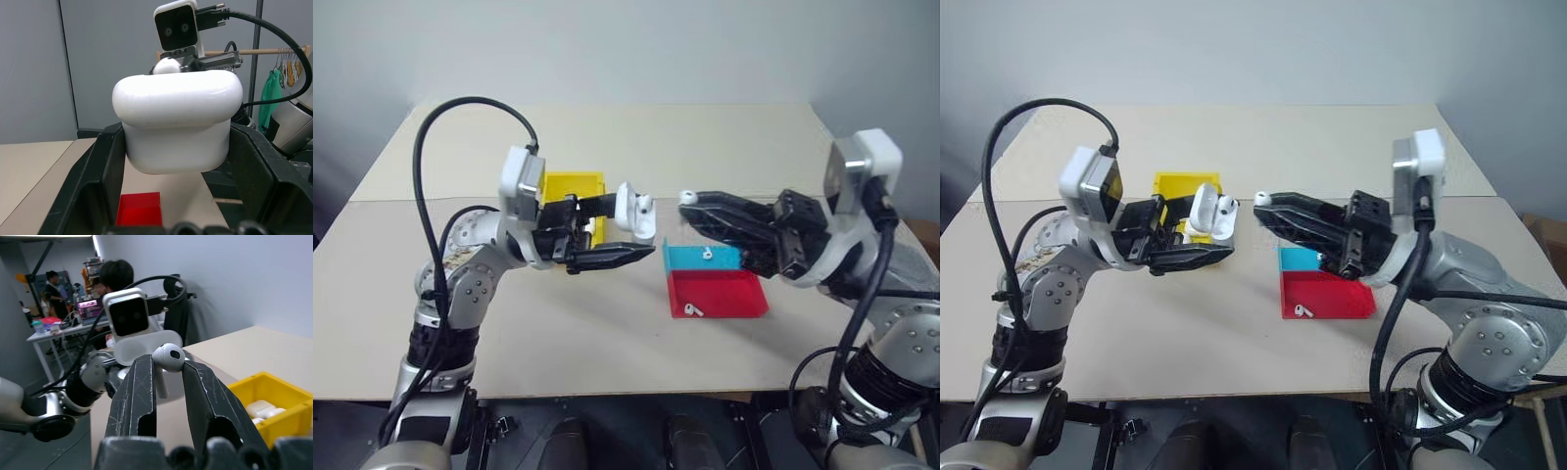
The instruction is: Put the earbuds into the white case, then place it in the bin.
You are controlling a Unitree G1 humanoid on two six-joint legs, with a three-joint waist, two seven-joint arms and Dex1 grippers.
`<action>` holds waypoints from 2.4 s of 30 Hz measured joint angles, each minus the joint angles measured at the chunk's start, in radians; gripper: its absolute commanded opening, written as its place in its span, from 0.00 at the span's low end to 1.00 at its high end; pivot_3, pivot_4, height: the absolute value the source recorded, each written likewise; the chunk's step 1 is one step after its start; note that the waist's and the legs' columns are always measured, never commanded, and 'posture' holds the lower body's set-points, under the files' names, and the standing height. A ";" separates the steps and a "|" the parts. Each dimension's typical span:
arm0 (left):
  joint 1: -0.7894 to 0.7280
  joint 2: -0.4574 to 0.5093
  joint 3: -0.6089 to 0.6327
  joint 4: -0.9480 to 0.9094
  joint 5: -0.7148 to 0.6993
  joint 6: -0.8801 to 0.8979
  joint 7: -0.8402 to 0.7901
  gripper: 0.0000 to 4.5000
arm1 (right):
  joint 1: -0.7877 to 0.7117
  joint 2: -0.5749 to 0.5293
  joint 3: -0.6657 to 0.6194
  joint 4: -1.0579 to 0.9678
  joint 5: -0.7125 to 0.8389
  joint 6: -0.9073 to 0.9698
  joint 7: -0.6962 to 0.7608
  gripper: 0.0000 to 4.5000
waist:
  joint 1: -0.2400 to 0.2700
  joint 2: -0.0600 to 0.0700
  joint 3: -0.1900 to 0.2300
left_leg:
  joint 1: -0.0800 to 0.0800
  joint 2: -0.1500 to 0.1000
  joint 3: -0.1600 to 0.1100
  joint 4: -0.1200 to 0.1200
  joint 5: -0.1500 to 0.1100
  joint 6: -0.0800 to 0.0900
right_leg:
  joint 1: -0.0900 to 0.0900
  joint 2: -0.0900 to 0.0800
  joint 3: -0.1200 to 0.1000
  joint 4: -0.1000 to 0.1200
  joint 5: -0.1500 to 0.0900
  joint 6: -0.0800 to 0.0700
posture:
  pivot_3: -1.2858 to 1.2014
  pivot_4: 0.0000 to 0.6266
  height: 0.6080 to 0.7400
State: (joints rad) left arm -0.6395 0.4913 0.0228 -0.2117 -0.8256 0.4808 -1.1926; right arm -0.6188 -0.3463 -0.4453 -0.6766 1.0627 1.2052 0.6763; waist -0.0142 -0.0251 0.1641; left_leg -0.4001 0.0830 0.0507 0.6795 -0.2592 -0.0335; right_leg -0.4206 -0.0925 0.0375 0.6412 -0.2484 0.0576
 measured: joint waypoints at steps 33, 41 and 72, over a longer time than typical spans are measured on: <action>-0.014 -0.022 0.002 0.048 0.043 0.000 -0.006 0.62 | 0.052 -0.194 0.273 0.010 0.136 -0.284 -0.133 0.99 | 0.000 0.000 0.000 | -0.001 0.000 -0.001 0.000 0.000 0.001 | -0.001 0.000 0.000 -0.002 0.000 0.000 | 0.52 0.24 1.00; -0.018 -0.025 0.000 0.045 0.043 -0.002 -0.016 0.62 | 0.126 -0.334 0.197 0.017 0.176 -0.308 -0.084 0.87 | 0.003 0.000 0.000 | -0.003 0.000 -0.001 0.000 -0.001 0.002 | -0.001 0.000 -0.001 -0.002 0.000 0.000 | 0.52 0.24 1.00; -0.066 -0.023 -0.047 0.132 0.115 0.001 -0.077 0.62 | -0.707 -0.298 0.807 0.709 -0.773 -0.989 0.751 0.00 | 0.005 0.000 0.000 | -0.005 0.000 0.000 0.001 -0.001 0.003 | -0.004 0.000 -0.002 0.000 0.000 0.000 | 0.52 0.24 1.00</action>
State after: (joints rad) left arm -0.7059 0.4681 -0.0240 -0.0796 -0.7108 0.4821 -1.2694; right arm -1.3258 -0.6443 0.3615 0.0328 0.2901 0.2165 1.4277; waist -0.0095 -0.0250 0.1644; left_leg -0.4049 0.0834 0.0507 0.6802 -0.2605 -0.0310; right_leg -0.4242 -0.0923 0.0352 0.6414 -0.2483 0.0576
